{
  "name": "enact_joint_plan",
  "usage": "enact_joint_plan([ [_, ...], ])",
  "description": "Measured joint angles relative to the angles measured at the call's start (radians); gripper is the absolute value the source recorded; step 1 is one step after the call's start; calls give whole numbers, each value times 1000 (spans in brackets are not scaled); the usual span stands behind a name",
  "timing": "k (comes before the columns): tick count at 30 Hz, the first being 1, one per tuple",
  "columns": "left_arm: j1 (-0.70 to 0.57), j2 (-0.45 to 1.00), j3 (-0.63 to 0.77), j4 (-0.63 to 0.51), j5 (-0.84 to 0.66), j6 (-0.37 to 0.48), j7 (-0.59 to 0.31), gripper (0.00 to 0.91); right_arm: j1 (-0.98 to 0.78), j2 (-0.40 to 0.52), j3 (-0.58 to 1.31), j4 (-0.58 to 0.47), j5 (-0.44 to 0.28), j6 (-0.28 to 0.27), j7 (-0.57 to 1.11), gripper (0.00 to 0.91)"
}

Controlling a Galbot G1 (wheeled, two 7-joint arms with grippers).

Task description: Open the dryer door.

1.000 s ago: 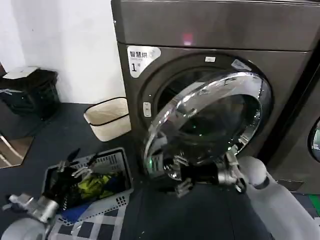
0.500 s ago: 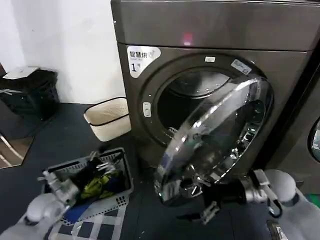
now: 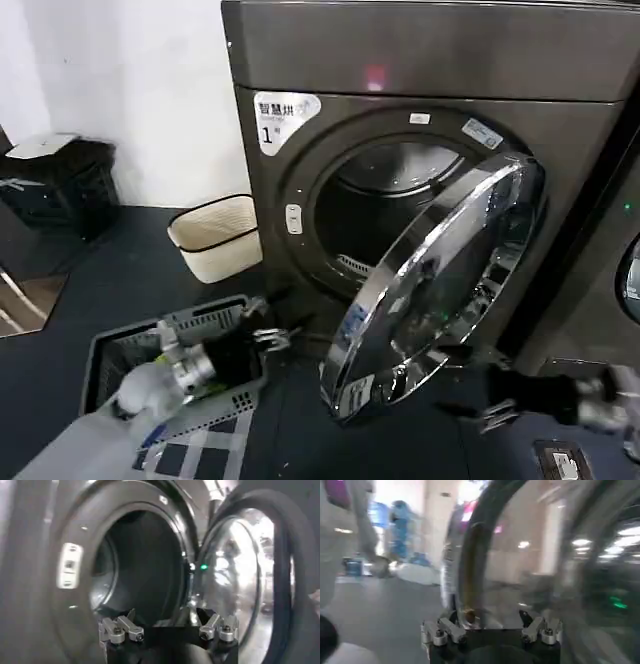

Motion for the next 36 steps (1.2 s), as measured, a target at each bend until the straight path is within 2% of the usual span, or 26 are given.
enact_joint_plan([
  [3, -43, -14, 52, 3, -3, 11, 15, 907, -26, 38, 99, -9, -13, -7, 60, 907],
  [10, -98, -25, 140, -24, -12, 22, 30, 907, -63, 118, 290, -8, 4, 15, 335, 907],
  [14, -124, -34, 182, -15, -1, 15, 41, 907, -72, 156, 359, 13, 0, 7, 517, 907],
  [19, -153, -35, 239, -37, -6, 18, 33, 907, -80, 177, 433, 44, -7, -32, 702, 907],
  [28, -218, -43, 353, -89, -21, 23, -7, 907, -112, 164, 634, 84, -9, -169, 924, 907],
  [33, -273, -63, 436, -102, -46, 44, -21, 907, -127, 153, 736, 118, -49, -211, 1073, 907],
  [36, -322, -82, 486, -90, -59, 49, -45, 907, -139, 152, 786, 119, -49, -239, 1141, 907],
])
